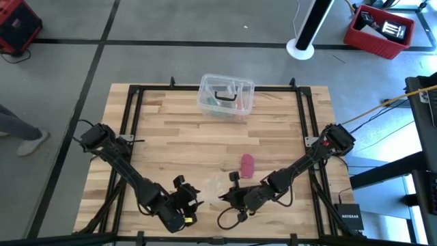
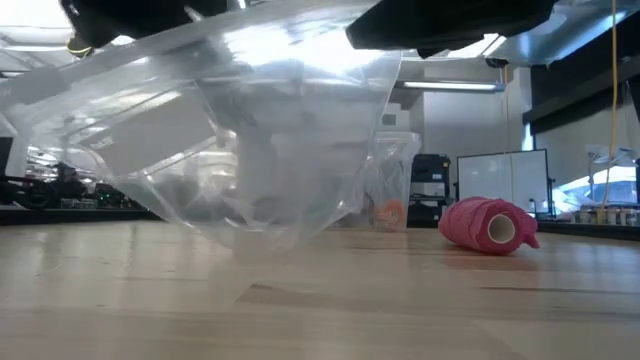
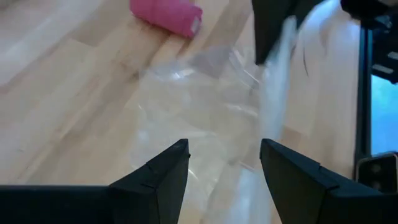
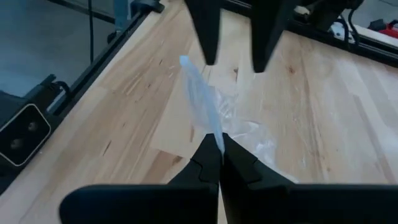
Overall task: Roll bandage
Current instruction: Open the transparent zip bag
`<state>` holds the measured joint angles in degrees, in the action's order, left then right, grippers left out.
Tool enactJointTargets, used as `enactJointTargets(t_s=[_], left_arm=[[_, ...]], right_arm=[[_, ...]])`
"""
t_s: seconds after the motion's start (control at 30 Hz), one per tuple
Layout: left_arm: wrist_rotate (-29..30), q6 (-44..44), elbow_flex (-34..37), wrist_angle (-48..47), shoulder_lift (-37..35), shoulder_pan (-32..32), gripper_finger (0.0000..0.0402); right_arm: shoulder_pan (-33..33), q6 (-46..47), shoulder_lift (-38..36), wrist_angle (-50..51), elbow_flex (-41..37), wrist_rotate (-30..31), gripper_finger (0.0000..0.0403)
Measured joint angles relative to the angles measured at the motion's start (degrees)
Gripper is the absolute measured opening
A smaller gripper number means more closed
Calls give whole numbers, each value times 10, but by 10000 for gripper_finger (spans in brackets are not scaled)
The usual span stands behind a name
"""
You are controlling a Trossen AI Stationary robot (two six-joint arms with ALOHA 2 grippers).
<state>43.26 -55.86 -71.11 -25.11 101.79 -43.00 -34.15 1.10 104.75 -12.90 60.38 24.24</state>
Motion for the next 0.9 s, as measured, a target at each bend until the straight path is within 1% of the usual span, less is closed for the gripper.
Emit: enactJointTargets(t_s=[0.13,0.23,0.33,0.5,0.9], left_arm=[[12,11,0,3,-4,0,192],[30,-16,0,7,8,0,192],[27,-9,0,-2,19,0,192],[26,4,0,1,19,0,191],[25,-10,0,5,19,-5,192]], right_arm=[[0,0,0,-7,0,-5,0],[1,2,1,-38,0,-12,1],[0,3,1,-53,0,-4,1],[0,6,2,-49,0,2,1],[1,-28,3,-50,0,7,1]])
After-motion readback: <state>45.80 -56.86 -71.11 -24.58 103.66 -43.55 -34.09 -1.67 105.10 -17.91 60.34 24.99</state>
